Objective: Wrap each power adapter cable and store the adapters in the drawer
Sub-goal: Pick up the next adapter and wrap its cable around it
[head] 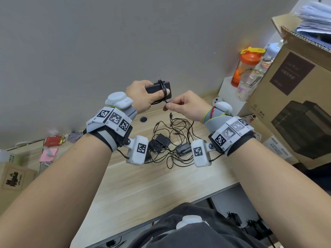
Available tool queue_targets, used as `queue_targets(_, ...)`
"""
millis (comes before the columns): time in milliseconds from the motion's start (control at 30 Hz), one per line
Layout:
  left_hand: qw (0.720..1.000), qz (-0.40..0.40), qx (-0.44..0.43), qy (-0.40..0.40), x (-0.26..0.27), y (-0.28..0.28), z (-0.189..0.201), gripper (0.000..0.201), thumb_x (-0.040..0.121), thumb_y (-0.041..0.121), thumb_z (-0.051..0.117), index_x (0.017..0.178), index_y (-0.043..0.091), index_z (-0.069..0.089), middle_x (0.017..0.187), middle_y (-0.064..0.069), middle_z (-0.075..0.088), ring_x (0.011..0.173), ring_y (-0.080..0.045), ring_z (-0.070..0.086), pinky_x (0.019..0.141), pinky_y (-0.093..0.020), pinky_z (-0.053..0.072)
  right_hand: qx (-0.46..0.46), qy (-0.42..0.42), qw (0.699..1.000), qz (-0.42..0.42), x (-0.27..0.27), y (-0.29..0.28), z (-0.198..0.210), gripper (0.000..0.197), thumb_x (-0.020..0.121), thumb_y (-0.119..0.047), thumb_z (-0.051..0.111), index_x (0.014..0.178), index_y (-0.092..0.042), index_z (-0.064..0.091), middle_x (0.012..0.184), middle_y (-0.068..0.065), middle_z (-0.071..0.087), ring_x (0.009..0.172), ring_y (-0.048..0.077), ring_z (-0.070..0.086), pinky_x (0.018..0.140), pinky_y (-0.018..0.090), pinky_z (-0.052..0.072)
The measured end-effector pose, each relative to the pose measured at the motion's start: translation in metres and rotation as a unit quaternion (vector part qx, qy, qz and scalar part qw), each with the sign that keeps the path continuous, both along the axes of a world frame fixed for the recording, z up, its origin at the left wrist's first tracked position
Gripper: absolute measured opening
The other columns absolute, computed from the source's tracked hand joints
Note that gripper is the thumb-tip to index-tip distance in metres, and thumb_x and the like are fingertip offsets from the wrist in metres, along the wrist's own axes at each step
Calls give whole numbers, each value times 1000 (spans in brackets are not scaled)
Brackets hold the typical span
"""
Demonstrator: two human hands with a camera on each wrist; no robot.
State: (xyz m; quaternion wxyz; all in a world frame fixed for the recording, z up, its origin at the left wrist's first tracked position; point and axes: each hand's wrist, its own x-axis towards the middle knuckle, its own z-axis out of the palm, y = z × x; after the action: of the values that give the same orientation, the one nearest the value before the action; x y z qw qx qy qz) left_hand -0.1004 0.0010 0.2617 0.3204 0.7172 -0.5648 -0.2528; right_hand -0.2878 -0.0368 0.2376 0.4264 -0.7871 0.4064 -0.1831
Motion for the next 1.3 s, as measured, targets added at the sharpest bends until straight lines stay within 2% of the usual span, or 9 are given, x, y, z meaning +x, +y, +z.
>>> queue_targets(133, 998, 13, 14, -53, 6, 1, -3, 42, 73, 67, 70, 77, 26, 62, 67, 6, 61, 60, -18, 58, 62, -30, 46, -30, 7, 999, 6, -2, 4, 18, 21, 91, -39, 66, 85, -24, 79, 47, -7, 26, 42, 9, 26, 43, 17, 19)
queue_targets(300, 994, -2, 50, -98, 5, 4, -2, 35, 72, 59, 75, 74, 28, 61, 62, 6, 59, 57, -18, 55, 53, -26, 41, -52, -46, 997, 17, -3, -2, 35, 21, 87, -36, 72, 80, -18, 80, 57, 4, 33, 55, 14, 24, 51, 26, 20)
queue_targets(533, 988, -103, 82, -76, -8, 15, 3, 29, 68, 52, 82, 74, 29, 65, 60, 6, 63, 50, -16, 53, 48, -25, 42, -63, -110, 992, -21, -4, -18, 35, 15, 80, -36, 78, 68, -27, 74, 67, 14, 63, 65, 13, 45, 65, 30, 40)
queue_targets(700, 985, -142, 85, -55, -14, 17, 6, 34, 66, 56, 82, 80, 28, 67, 55, 10, 62, 55, -13, 57, 55, -33, 48, -33, -142, 989, -39, -9, -24, 29, 15, 82, -23, 79, 70, -24, 70, 71, 10, 58, 68, 16, 45, 66, 25, 41)
queue_targets(867, 984, -164, 65, 20, -23, 18, 13, 41, 57, 59, 82, 81, 28, 68, 75, -14, 66, 53, -22, 54, 53, -50, 54, 15, -145, 987, -72, -9, -23, 8, 26, 92, -24, 68, 67, -17, 65, 53, -13, 53, 50, -1, 39, 53, 11, 33)
queue_targets(1000, 982, -166, 29, 86, -29, 16, 16, 41, 57, 57, 81, 77, 24, 67, 56, 1, 56, 45, -17, 45, 49, -27, 40, 43, -140, 987, -69, -5, -16, -5, 9, 80, -4, 63, 79, 3, 68, 60, -4, 54, 52, -1, 42, 54, 16, 36)
queue_targets(1067, 984, -147, 15, 103, -31, 13, 16, 45, 57, 59, 80, 75, 21, 64, 57, -4, 55, 45, -19, 44, 49, -25, 36, 39, -111, 989, -86, -4, -10, -3, 22, 79, 3, 55, 69, -13, 65, 47, -16, 50, 43, -6, 38, 49, 11, 33)
queue_targets(1133, 987, -114, 0, 117, -30, 10, 16, 45, 56, 60, 80, 68, 22, 60, 59, -8, 57, 45, -20, 44, 49, -26, 35, 30, -102, 990, -96, -3, -5, -4, 39, 85, 6, 52, 60, -23, 57, 41, -15, 44, 40, -3, 34, 49, 16, 29)
queue_targets(1300, 991, -24, -31, 124, -21, 4, 15, 52, 52, 65, 79, 66, 22, 54, 58, -5, 57, 46, -20, 47, 50, -29, 38, 28, -90, 994, -53, 3, 3, -8, 32, 97, -33, 58, 71, -20, 71, 59, 3, 36, 56, 19, 28, 53, 28, 22)
